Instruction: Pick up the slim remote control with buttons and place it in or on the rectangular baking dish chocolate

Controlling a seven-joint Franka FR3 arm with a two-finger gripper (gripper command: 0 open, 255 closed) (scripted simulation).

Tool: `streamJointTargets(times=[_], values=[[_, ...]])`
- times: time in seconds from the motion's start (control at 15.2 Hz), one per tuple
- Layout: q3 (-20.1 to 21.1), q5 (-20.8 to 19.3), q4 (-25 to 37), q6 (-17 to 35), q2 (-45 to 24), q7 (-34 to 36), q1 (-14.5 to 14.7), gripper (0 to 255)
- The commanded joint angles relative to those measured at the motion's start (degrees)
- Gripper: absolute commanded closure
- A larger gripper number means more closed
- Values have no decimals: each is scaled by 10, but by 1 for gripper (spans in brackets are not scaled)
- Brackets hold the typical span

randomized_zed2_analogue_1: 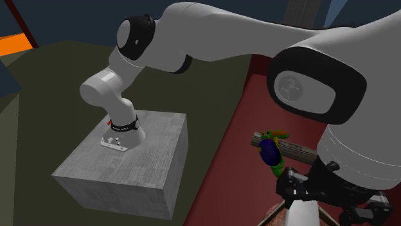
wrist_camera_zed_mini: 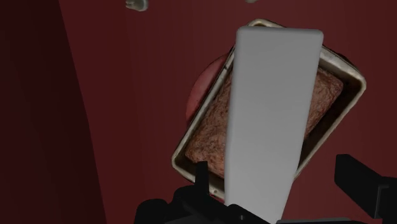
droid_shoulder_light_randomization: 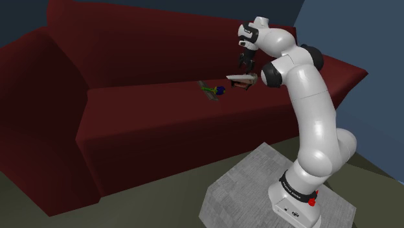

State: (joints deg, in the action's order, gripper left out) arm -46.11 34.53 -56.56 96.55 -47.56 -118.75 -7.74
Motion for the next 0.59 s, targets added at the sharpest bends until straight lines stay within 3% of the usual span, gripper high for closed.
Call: streamJointTargets(times=[0.0, 0.53], values=[[0, -2, 37, -33, 2, 8, -13, 0], [1, -2, 59, -50, 1, 12, -22, 0]])
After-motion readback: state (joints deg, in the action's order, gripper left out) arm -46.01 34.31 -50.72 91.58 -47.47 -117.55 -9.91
